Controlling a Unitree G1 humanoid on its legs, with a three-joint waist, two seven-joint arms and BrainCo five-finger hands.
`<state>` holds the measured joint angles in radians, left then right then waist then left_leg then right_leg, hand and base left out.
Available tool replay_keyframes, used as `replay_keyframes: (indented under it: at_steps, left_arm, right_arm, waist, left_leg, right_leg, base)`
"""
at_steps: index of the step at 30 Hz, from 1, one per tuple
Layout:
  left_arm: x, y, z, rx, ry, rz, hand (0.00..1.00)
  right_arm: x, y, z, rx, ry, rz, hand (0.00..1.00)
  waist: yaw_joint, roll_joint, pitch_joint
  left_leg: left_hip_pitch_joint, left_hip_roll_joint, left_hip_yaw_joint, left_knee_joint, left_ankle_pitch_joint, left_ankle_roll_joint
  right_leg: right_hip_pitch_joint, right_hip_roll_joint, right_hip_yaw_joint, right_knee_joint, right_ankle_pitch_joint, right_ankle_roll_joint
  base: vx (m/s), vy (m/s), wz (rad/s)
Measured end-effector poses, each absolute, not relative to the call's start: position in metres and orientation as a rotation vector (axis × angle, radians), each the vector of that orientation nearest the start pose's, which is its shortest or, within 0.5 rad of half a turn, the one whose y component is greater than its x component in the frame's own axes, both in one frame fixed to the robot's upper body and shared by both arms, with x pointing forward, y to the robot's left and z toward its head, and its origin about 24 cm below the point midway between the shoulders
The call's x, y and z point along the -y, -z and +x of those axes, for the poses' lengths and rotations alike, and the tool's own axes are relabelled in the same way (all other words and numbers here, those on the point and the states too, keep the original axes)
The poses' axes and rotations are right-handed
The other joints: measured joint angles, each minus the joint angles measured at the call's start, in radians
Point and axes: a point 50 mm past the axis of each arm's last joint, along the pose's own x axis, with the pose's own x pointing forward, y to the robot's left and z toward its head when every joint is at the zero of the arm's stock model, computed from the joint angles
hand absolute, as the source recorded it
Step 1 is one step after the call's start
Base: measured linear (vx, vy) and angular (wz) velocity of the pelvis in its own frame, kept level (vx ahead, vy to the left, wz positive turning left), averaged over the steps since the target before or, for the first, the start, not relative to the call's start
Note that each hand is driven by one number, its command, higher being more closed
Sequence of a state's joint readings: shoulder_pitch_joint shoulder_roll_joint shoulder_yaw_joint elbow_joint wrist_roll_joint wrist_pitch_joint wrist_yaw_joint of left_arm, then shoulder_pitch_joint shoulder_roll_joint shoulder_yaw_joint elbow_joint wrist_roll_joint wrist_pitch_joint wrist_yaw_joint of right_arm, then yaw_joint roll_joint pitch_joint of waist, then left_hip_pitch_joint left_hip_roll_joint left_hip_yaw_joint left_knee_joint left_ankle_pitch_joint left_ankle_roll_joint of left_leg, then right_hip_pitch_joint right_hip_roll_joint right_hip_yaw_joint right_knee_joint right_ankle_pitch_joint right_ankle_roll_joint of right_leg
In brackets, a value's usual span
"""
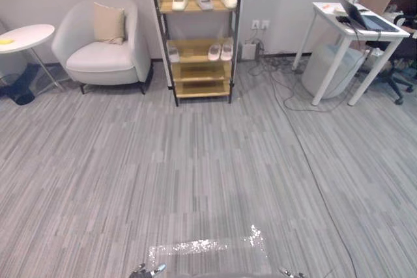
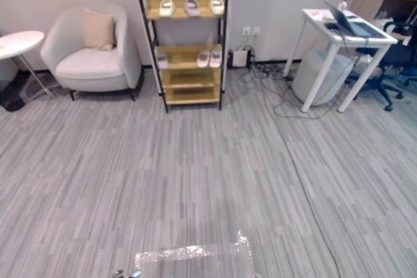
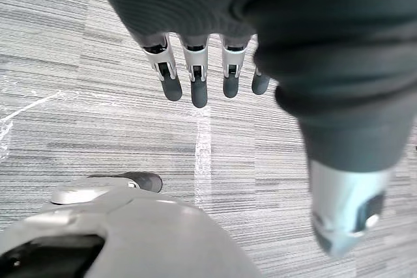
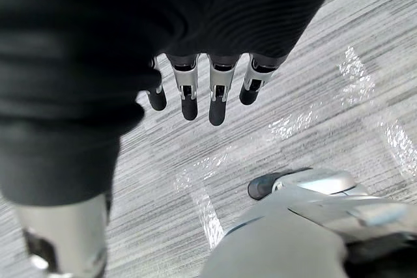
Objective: Organize the slippers on the shoe rack
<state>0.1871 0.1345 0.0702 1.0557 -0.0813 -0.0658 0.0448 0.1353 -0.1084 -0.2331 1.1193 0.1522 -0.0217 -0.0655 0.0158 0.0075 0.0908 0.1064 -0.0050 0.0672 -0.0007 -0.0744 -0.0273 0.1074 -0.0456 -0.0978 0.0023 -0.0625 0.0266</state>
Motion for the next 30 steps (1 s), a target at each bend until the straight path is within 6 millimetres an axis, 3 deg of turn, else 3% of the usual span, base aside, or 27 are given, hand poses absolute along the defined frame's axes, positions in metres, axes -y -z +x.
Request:
replay_keyframes:
  at_steps: [13,30]
  left_arm:
    - [-0.215,0.163,0.065,-1.121,-0.262,0.027,0.0]
    - [-0.216,0.162,0.067,-1.117,-0.273,0.037,0.0]
  right_arm:
    - [0.206,0.163,0.092,-1.107,0.383,0.126,0.0]
    - [0.201,0.163,0.096,-1.1,0.372,0.119,0.0]
  waist:
    - [0.022,-0.005,0.02]
    - [0.027,-0.013,0.033]
  left_leg:
    - [0.038,0.005,0.003,-0.047,0.011,-0.013]
    - [0.052,0.004,-0.014,-0.1,0.037,-0.007]
  right_leg:
    - [0.04,0.007,-0.035,-0.038,-0.003,0.016]
    - [0.037,0.008,-0.06,-0.044,-0.003,0.014]
  base:
    - [0.03,-0.021,0.02]
    - [-0.03,-0.017,0.03]
